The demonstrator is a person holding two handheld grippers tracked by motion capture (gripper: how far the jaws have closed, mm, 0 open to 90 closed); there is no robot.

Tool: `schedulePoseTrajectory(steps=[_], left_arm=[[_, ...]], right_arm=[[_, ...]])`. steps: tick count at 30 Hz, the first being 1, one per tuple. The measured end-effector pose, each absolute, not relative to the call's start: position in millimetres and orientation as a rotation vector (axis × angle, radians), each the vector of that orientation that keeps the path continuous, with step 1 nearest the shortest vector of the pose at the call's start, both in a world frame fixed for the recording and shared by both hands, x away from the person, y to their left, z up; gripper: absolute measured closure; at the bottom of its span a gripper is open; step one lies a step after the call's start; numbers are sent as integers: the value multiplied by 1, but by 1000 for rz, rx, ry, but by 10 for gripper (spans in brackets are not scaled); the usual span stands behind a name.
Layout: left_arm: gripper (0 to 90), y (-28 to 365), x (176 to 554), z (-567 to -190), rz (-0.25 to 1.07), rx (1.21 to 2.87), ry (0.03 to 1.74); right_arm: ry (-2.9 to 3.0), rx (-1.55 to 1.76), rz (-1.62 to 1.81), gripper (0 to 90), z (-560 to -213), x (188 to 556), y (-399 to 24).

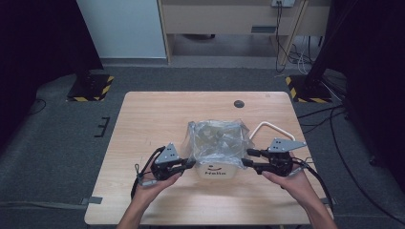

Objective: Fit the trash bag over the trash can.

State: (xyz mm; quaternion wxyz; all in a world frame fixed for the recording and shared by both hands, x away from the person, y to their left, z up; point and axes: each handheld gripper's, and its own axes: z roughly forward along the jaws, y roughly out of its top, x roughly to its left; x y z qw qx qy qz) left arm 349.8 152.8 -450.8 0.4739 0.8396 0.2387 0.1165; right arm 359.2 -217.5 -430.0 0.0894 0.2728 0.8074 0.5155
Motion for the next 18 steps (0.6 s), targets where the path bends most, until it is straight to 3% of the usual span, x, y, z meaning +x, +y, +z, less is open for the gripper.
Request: schedulePoseTrajectory(steps=[3, 8, 14, 18], left_arm=[[835, 153, 350, -451, 286, 2053, 583], [835, 151, 349, -451, 297, 2052, 587], [876, 151, 347, -450, 359, 2061, 607], [892, 154, 345, -447, 373, 2053, 611]], right_arm=[[2418, 804, 1555, 725, -430, 358, -217], [2422, 814, 1560, 756, -431, 359, -217], [2395, 804, 1555, 895, -431, 362, -217], [2365, 759, 1565, 900, -430, 352, -221]])
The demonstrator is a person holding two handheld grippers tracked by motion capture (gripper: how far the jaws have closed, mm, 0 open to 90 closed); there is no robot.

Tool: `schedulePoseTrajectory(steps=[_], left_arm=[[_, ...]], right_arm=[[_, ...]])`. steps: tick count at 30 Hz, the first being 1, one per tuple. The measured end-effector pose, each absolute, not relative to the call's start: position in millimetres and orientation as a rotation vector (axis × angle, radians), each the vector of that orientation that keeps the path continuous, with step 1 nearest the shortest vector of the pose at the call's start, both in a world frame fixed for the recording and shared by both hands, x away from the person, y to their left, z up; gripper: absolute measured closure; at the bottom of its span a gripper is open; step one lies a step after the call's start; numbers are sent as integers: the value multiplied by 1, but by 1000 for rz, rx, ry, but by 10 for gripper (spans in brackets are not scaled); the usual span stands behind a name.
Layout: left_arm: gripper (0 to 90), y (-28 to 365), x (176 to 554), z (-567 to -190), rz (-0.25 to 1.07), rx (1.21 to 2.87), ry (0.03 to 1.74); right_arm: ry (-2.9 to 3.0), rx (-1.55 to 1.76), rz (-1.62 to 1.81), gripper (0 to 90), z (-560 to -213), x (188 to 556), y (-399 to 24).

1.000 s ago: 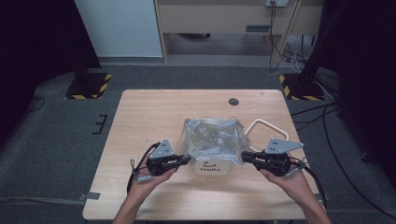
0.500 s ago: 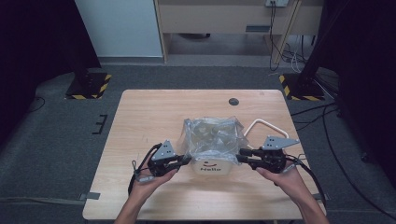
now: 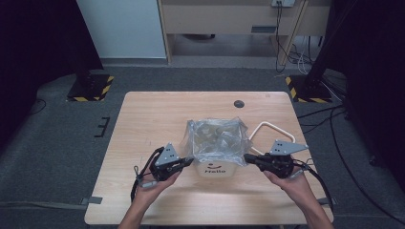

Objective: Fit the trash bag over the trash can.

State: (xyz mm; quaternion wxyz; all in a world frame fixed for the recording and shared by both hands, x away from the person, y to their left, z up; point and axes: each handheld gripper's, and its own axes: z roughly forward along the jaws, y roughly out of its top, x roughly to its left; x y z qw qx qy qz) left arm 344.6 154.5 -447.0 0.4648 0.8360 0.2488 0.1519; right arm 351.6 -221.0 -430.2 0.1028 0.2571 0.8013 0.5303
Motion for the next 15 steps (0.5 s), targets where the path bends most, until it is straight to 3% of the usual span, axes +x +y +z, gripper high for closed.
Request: schedulePoseTrajectory(steps=[15], left_arm=[[897, 149, 344, -457, 374, 2140, 544]], right_arm=[[2440, 639, 1525, 900, -450, 343, -221]])
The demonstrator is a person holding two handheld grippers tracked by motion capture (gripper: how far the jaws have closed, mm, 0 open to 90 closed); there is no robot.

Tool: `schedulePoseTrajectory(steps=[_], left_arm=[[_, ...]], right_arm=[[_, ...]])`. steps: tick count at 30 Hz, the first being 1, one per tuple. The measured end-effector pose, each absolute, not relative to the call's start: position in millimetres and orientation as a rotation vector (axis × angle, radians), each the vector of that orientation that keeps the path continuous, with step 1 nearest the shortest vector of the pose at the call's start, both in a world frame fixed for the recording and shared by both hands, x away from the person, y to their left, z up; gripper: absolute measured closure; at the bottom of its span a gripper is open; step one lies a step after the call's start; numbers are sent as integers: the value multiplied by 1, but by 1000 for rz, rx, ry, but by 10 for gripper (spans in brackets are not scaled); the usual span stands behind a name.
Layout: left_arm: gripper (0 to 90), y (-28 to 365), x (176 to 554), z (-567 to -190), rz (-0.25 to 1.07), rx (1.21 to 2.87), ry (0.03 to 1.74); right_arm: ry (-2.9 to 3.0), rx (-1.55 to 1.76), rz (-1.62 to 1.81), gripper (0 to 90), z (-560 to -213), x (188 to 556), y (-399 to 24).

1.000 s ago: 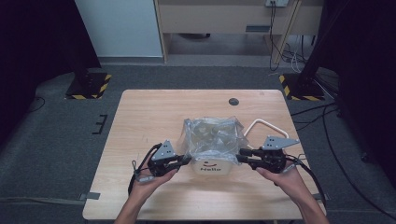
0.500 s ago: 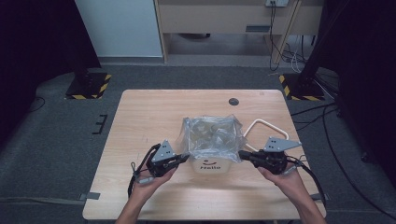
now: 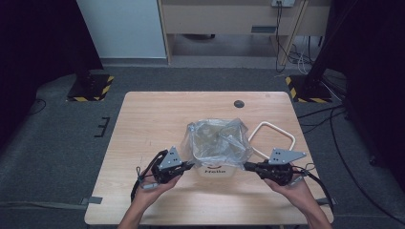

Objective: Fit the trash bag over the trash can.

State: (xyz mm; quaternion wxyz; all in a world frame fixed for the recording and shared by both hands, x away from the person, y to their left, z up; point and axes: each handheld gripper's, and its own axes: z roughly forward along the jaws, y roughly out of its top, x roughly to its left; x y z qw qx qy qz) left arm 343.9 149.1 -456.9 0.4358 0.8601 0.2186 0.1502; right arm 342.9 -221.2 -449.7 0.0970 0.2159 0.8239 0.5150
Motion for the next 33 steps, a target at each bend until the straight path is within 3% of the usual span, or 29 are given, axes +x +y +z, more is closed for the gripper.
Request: schedulePoseTrajectory(steps=[17, 20, 26, 27, 28, 33], left_arm=[[897, 141, 348, -478, 390, 2236, 565], [896, 141, 348, -480, 388, 2233, 572], [895, 140, 348, -480, 388, 2233, 573], [895, 139, 348, -480, 388, 2233, 573], [894, 138, 348, -480, 388, 2235, 570], [894, 137, 346, -479, 395, 2244, 562]], right_arm=[[2478, 665, 1432, 900, -467, 347, -217], [2469, 670, 1435, 865, -465, 347, -218], [2384, 688, 1485, 669, -450, 344, -231], [2384, 688, 1485, 669, -450, 344, -231], [2364, 699, 1494, 593, -445, 344, -235], [2335, 722, 1518, 443, -436, 345, -239]])
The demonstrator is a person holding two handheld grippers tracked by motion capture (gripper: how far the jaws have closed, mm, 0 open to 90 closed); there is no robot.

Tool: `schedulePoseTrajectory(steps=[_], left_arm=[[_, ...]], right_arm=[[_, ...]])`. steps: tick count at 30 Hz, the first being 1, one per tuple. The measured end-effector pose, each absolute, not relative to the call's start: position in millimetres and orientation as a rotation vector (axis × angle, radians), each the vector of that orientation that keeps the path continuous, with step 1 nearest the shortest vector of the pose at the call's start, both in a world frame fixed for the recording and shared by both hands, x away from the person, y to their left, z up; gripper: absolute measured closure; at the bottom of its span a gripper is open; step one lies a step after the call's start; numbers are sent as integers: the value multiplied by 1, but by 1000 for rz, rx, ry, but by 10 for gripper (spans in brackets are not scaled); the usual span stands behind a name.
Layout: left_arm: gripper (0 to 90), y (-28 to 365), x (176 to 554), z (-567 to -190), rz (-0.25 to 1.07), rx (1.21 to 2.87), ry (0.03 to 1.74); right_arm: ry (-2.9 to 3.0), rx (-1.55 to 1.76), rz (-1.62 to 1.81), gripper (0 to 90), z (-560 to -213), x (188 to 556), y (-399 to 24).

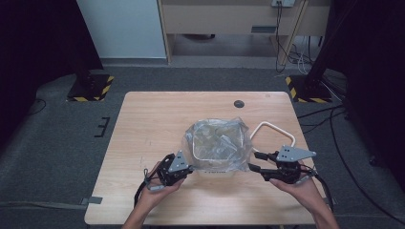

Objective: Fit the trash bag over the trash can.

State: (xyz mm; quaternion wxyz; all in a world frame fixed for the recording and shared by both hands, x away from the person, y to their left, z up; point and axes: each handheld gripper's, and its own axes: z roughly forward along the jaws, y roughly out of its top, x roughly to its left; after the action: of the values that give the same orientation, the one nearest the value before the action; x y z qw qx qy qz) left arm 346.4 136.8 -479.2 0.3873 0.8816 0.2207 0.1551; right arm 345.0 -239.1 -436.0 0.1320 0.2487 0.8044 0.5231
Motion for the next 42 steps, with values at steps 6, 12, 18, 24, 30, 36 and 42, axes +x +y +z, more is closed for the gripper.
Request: schedulePoseTrajectory(steps=[6, 12, 18, 24, 30, 36, 42], left_arm=[[892, 136, 346, -478, 399, 2243, 558], [890, 136, 345, -477, 407, 2246, 549], [883, 137, 345, -477, 416, 2248, 551], [878, 135, 344, -475, 426, 2254, 541], [876, 134, 344, -472, 438, 2241, 519], [871, 133, 343, -472, 439, 2244, 515], [868, 135, 343, -471, 444, 2235, 523]], right_arm=[[2336, 706, 1515, 367, -423, 351, -233], [2369, 682, 1511, 346, -405, 361, -209], [2398, 632, 1543, 719, -396, 372, -188], [2413, 634, 1482, 900, -401, 368, -196], [2383, 672, 1489, 900, -409, 360, -215], [2382, 685, 1511, 828, -418, 359, -222], [2385, 682, 1526, 572, -418, 361, -222]])
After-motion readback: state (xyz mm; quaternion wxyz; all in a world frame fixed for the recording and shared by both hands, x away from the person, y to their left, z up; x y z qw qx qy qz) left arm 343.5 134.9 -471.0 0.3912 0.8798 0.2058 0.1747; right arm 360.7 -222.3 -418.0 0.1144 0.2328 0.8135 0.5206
